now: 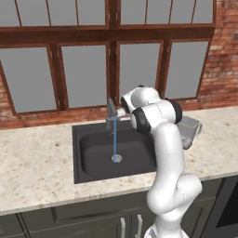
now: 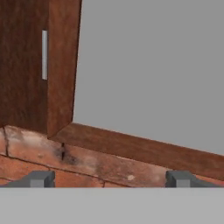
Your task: Turn on the sink faucet and place the jug under the water for a few seconds to fill it up.
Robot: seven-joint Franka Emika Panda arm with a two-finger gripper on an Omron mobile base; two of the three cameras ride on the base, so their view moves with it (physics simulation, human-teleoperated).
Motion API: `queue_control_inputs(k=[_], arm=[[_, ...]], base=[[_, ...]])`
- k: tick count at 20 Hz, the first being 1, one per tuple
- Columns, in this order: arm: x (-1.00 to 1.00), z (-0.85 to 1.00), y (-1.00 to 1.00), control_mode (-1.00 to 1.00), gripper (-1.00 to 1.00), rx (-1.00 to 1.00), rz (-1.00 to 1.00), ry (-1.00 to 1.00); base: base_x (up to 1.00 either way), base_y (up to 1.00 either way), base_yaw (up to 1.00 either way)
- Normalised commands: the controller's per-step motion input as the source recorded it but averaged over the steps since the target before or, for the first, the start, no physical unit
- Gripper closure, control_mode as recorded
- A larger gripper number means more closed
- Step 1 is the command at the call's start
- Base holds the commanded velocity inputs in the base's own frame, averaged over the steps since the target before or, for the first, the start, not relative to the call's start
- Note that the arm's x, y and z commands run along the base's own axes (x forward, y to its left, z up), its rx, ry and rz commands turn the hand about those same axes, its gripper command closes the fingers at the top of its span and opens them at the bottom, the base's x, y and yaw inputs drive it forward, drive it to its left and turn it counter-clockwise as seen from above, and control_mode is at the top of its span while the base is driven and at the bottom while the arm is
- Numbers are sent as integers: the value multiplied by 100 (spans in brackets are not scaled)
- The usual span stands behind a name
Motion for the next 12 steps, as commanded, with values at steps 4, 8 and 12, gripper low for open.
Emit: queue_control_inputs(k=[4, 8, 12], arm=[[-18, -7, -100, -100, -100, -4, -1, 4], [-34, 0, -100, -100, -100, -7, 0, 0], [-55, 29, -100, -100, -100, 0, 0, -6]], base=[[0, 0, 0], [0, 0, 0], [0, 0, 0]])
